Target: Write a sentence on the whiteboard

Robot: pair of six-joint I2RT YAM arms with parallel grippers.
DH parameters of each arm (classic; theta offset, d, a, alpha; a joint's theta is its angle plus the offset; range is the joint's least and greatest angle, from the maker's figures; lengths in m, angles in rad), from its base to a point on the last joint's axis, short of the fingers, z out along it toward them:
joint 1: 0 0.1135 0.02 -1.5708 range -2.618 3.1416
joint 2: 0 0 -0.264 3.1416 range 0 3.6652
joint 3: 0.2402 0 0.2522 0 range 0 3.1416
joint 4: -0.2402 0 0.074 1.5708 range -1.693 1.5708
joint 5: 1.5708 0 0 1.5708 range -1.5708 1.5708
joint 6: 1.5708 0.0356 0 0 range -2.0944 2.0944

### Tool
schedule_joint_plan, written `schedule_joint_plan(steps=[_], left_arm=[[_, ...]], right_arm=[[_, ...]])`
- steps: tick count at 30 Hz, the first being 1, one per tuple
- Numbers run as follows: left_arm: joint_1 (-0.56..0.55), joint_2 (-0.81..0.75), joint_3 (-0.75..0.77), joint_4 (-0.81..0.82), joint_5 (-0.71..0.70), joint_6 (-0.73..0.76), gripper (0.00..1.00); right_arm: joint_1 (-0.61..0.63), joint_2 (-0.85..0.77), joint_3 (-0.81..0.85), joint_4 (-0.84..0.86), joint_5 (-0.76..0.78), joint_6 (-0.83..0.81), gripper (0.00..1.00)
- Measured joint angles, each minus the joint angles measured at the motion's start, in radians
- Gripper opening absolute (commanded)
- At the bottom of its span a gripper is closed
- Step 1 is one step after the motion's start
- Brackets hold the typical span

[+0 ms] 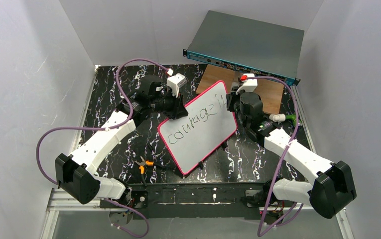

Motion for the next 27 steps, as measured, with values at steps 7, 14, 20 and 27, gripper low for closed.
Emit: schedule_joint_plan(steps=[7, 14, 20, 27], left_arm=[[0.0, 0.0, 0.0, 0.0, 0.0, 0.0, 0.0], [0.0, 0.0, 0.0, 0.0, 0.0, 0.0, 0.0], [0.0, 0.0, 0.0, 0.0, 0.0, 0.0, 0.0], [0.0, 0.0, 0.0, 0.0, -0.001, 0.0, 0.0]], right_arm=[[0.0, 0.005, 0.02, -0.015, -0.004, -0.008, 0.01], [0.0, 0.028, 0.076, -0.016, -0.011, -0.019, 0.01], [0.0, 0.05, 0.116, -0.016, -0.011, -0.034, 0.01], [-0.017, 0.065, 0.143, -0.015, -0.017, -0.049, 0.01]])
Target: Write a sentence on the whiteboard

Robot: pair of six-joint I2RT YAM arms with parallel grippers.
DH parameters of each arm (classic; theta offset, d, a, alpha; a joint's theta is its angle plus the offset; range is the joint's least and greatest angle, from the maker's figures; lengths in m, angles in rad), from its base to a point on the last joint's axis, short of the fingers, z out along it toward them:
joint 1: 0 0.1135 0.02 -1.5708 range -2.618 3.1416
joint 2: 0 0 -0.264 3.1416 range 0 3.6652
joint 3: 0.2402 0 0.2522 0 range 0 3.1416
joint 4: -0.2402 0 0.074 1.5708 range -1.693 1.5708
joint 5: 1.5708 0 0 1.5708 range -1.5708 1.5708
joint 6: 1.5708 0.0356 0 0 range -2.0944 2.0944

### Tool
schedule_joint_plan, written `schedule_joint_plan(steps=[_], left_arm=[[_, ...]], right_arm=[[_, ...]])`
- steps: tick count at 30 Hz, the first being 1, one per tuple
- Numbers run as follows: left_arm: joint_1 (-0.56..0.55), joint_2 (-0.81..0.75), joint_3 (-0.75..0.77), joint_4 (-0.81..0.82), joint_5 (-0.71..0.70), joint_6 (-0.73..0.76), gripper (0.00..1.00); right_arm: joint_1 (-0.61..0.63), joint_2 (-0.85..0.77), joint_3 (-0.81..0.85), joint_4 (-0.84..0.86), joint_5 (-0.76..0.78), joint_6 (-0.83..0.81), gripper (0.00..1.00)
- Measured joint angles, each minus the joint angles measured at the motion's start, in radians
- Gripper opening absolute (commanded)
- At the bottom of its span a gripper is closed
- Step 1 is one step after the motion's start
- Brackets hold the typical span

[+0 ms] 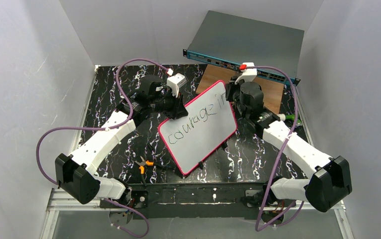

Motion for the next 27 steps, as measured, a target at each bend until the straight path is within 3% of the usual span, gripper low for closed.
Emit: schedule_joint_plan(steps=[14, 27], left_arm=[[0.0, 0.0, 0.0, -0.004, -0.002, 0.001, 0.0], [0.0, 0.0, 0.002, -0.008, -0.005, 0.0, 0.0]], right_arm=[[-0.042, 0.011, -0.002, 0.009, -0.016, 0.01, 0.01], [-0.042, -0.035, -0.132, 0.0, -0.02, 0.054, 0.01]])
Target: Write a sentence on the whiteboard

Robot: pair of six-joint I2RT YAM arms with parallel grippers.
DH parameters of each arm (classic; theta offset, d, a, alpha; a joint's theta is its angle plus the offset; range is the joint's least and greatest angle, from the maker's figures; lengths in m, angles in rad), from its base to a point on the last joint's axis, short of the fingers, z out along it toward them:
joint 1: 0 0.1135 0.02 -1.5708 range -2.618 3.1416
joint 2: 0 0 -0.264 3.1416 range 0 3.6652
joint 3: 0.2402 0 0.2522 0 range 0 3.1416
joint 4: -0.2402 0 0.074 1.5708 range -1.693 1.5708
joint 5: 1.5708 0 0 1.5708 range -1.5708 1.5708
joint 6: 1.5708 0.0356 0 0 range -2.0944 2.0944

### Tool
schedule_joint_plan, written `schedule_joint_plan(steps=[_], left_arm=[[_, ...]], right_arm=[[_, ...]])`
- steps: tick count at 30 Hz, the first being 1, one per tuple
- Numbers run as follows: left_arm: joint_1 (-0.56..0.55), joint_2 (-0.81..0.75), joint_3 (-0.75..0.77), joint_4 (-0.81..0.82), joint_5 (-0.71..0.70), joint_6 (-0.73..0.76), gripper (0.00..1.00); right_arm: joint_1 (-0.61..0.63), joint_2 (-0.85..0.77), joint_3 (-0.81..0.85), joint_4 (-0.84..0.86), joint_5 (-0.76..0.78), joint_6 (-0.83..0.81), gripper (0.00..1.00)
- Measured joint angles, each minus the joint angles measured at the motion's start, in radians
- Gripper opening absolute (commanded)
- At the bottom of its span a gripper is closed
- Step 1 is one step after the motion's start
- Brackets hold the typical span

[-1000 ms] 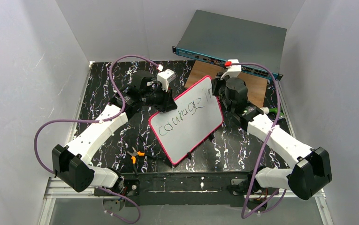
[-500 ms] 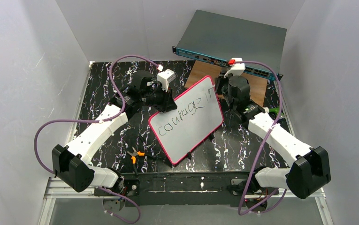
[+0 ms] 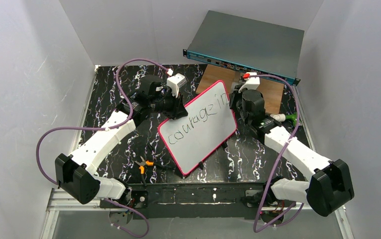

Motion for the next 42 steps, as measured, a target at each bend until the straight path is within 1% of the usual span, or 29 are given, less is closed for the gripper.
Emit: schedule_joint_plan(steps=[8, 13, 16, 25, 30, 33, 42], left_arm=[[0.0, 0.0, 0.0, 0.001, 0.002, 0.001, 0.0], [0.0, -0.002, 0.0, 0.001, 0.003, 0.005, 0.0], [0.0, -0.003, 0.0, 0.001, 0.003, 0.008, 0.0], [0.0, -0.004, 0.0, 0.001, 0.004, 0.008, 0.0], [0.0, -0.004, 0.0, 0.001, 0.005, 0.008, 0.0], [0.0, -0.004, 0.0, 0.001, 0.005, 0.008, 0.0], [0.0, -0.019, 0.0, -0.007, 0.005, 0.012, 0.0]], right_arm=[[0.0, -0.051, -0.027, -0.014, 0.0, 0.005, 0.01], [0.0, -0.1, -0.029, -0.063, 0.0, 0.01, 0.01], [0.0, -0.167, -0.029, -0.099, 0.0, 0.014, 0.01], [0.0, -0.438, -0.051, -0.198, -0.016, 0.068, 0.01], [0.0, -0.565, -0.137, -0.218, -0.075, 0.105, 0.01], [0.0, -0.609, -0.18, -0.22, -0.129, 0.129, 0.01], [0.0, -0.612, -0.213, -0.183, -0.29, 0.285, 0.01]])
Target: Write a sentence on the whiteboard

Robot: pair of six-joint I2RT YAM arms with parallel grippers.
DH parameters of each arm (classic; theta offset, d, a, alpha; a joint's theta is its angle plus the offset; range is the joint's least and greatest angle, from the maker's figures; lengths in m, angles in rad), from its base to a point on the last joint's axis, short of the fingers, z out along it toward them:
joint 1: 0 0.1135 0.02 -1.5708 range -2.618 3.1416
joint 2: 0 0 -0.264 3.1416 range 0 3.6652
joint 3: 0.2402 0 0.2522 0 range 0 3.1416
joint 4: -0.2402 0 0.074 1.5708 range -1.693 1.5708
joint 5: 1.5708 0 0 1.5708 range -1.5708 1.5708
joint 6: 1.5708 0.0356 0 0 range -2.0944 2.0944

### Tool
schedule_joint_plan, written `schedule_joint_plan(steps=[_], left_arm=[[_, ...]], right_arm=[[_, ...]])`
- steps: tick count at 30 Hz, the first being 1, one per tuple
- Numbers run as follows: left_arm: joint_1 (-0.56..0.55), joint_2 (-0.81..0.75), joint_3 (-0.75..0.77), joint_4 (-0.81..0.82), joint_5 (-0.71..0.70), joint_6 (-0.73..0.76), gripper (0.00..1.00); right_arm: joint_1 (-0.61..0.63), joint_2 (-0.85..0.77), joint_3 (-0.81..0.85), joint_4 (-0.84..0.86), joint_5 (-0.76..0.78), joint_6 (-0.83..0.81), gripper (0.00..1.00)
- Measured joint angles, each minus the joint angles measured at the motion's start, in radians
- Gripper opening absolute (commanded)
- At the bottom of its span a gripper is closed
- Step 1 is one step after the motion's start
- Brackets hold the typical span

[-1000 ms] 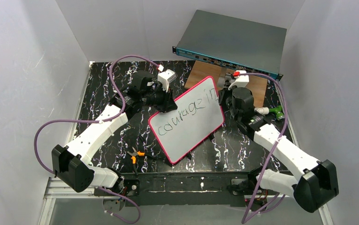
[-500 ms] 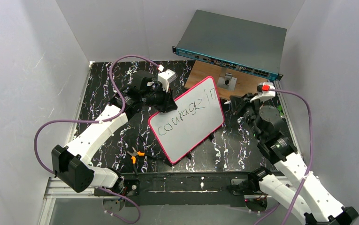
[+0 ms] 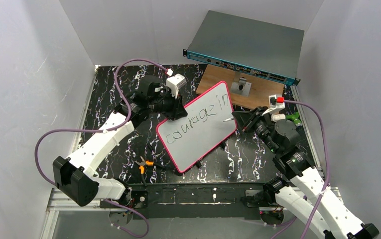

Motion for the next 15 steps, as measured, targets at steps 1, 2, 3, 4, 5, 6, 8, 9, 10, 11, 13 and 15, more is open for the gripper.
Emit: schedule_joint_plan(steps=[1, 2, 3, 4, 5, 6, 8, 9, 10, 11, 13, 15], left_arm=[[0.0, -0.003, 0.0, -0.001, 0.0, 0.002, 0.0], [0.0, -0.005, 0.0, -0.003, -0.002, 0.005, 0.0], [0.0, -0.007, 0.0, -0.006, -0.003, 0.007, 0.0], [0.0, -0.009, 0.0, -0.008, -0.005, 0.009, 0.0], [0.0, -0.01, 0.0, -0.009, -0.007, 0.011, 0.0], [0.0, -0.011, 0.0, -0.009, -0.009, 0.013, 0.0], [0.0, -0.011, 0.0, -0.01, -0.011, 0.013, 0.0], [0.0, -0.011, 0.0, -0.01, -0.012, 0.013, 0.0], [0.0, -0.011, 0.0, -0.01, -0.012, 0.013, 0.0], [0.0, -0.011, 0.0, -0.01, -0.012, 0.011, 0.0], [0.0, -0.011, 0.0, -0.01, -0.013, 0.011, 0.0], [0.0, -0.011, 0.0, -0.01, -0.013, 0.011, 0.0]], right_arm=[[0.0, 0.004, 0.0, 0.007, -0.016, 0.021, 0.01], [0.001, 0.008, 0.0, 0.015, -0.028, 0.034, 0.01], [0.002, 0.011, 0.0, 0.021, -0.038, 0.048, 0.01], [0.003, 0.011, -0.001, 0.027, -0.049, 0.06, 0.01], [0.007, 0.011, -0.003, 0.037, -0.062, 0.074, 0.01], [0.011, 0.011, -0.008, 0.045, -0.073, 0.082, 0.01], [0.021, 0.012, -0.015, 0.051, -0.093, 0.099, 0.01], [0.029, 0.016, -0.018, 0.053, -0.101, 0.106, 0.01], [0.038, 0.018, -0.023, 0.058, -0.108, 0.114, 0.01], [0.047, 0.02, -0.029, 0.065, -0.116, 0.121, 0.01], [0.062, 0.021, -0.042, 0.072, -0.123, 0.13, 0.01], [0.078, 0.022, -0.056, 0.079, -0.123, 0.141, 0.01]])
